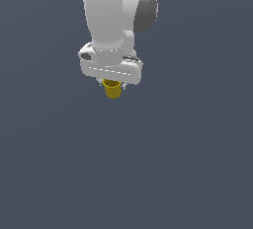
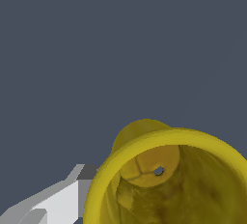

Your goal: Pick up the object and move it to a goal position.

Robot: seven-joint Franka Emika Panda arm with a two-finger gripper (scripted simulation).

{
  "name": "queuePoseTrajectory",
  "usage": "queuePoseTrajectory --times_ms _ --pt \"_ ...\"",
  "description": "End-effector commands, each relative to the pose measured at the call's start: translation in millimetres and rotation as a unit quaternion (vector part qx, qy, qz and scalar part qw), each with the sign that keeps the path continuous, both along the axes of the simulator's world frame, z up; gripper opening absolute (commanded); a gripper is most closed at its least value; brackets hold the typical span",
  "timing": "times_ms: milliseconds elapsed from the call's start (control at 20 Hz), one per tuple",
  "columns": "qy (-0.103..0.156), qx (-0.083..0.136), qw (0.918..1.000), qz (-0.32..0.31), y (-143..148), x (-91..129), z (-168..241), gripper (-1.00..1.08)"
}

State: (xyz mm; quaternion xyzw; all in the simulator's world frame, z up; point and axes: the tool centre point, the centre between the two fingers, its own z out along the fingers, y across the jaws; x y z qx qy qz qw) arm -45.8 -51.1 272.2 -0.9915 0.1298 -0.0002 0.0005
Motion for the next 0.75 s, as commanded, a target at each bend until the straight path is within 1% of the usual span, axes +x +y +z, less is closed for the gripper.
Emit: queuePoseTrajectory --times_ms 0,350,700 --pt "0.0 0.0 1.0 0.0 -5.7 -1.3 22.8 -1.0" --pt "0.0 0.0 1.0 0.0 -16.4 -1.7 63.1 -1.0" --pt "0.0 0.0 1.0 0.0 -20.0 -1.3 76.3 -1.0"
